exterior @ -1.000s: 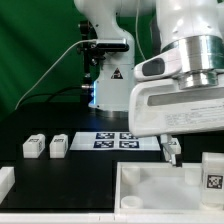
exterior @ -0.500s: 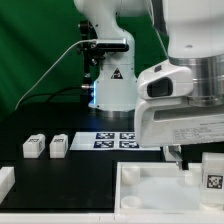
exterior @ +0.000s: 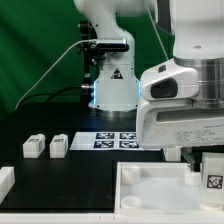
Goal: Assemble one leg
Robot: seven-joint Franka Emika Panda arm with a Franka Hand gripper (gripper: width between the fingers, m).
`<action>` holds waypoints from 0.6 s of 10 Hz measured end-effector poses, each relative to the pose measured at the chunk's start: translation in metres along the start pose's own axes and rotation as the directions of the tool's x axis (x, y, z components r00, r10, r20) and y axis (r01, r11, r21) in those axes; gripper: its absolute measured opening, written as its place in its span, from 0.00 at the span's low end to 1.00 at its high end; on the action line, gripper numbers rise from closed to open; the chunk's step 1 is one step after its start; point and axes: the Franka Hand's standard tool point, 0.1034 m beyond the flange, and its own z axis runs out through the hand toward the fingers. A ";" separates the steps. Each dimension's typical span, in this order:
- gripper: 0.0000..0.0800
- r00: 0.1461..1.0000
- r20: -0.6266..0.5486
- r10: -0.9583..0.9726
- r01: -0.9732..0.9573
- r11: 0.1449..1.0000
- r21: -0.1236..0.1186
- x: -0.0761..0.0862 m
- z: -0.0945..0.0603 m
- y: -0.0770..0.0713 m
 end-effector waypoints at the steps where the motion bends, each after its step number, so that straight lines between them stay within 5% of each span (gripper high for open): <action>1: 0.37 1.000 0.000 0.015 -0.015 1.000 0.000 0.000 0.000 0.000; 4: 0.37 0.938 -0.027 0.346 -0.345 0.938 0.016 0.005 -0.001 0.001; 6: 0.37 0.657 -0.034 0.753 -0.749 0.657 0.085 0.005 0.002 -0.002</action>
Offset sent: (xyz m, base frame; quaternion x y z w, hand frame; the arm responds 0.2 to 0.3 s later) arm 0.0140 -0.0091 0.0106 0.0045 0.0537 0.3369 0.9400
